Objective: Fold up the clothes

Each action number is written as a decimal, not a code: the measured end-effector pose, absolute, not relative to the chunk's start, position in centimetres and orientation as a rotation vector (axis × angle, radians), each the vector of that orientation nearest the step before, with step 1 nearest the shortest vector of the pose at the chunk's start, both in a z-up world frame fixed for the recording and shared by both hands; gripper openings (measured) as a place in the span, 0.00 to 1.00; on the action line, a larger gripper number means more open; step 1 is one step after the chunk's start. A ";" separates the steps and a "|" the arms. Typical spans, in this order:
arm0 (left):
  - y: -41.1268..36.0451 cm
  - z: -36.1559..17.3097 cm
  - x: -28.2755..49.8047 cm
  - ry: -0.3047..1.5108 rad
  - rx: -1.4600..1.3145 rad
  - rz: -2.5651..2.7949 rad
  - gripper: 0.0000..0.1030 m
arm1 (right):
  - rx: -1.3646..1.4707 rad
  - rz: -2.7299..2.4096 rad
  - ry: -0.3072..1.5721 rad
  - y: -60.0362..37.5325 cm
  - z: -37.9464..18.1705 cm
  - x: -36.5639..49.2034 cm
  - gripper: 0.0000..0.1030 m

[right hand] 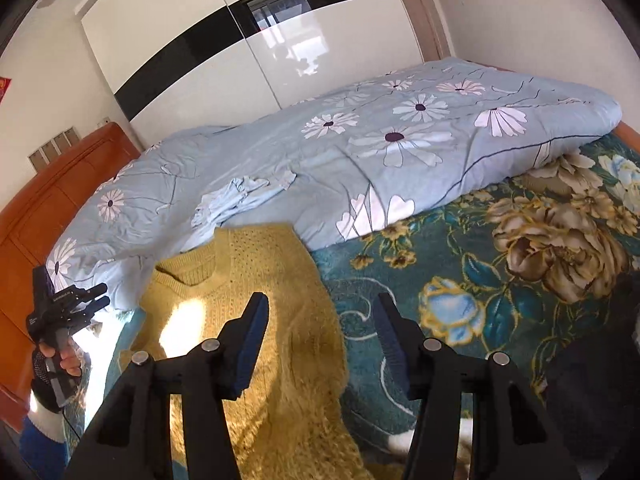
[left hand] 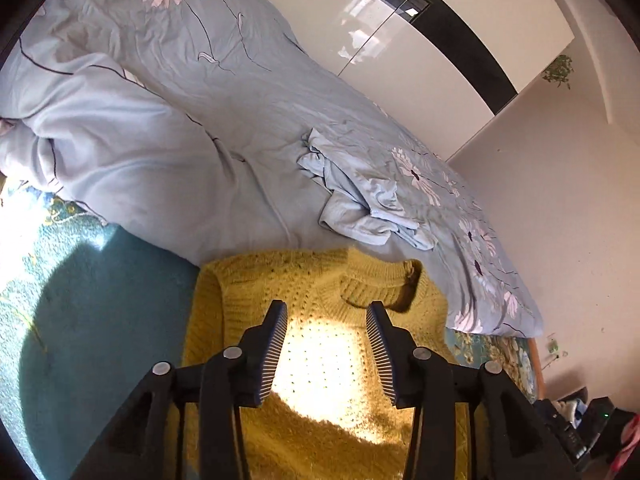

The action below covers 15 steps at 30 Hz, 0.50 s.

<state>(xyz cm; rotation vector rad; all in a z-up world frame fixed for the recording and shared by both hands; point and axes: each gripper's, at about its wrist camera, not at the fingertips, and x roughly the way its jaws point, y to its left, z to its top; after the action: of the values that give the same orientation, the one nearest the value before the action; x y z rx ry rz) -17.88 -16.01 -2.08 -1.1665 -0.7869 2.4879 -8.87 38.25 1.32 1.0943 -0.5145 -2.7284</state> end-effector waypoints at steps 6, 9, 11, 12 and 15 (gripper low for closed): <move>-18.1 -5.0 -7.1 -0.812 -1.166 2.427 0.64 | 1.165 -2.615 -0.446 38.8 -1.9 -2.5 0.57; -18.0 -7.4 -2.7 -0.790 -1.228 2.410 0.65 | 1.238 -2.582 -0.320 38.6 -3.9 -0.2 0.58; -17.2 -9.0 -1.0 -0.790 -1.275 2.371 0.65 | 1.293 -2.572 -0.291 38.9 -5.2 0.0 0.58; -16.7 -9.7 -0.6 -0.790 -1.288 2.341 0.65 | 1.318 -2.567 -0.286 39.0 -5.8 0.0 0.58; -15.0 -11.1 -0.6 -0.834 -1.292 2.298 0.65 | 1.339 -2.531 -0.323 39.2 -7.2 -0.8 0.58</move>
<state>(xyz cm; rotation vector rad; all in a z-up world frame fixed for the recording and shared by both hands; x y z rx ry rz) -0.57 -14.98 -11.11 -1.2920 -0.8336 2.2984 -0.79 39.17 -7.21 1.3387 -0.3231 -2.5306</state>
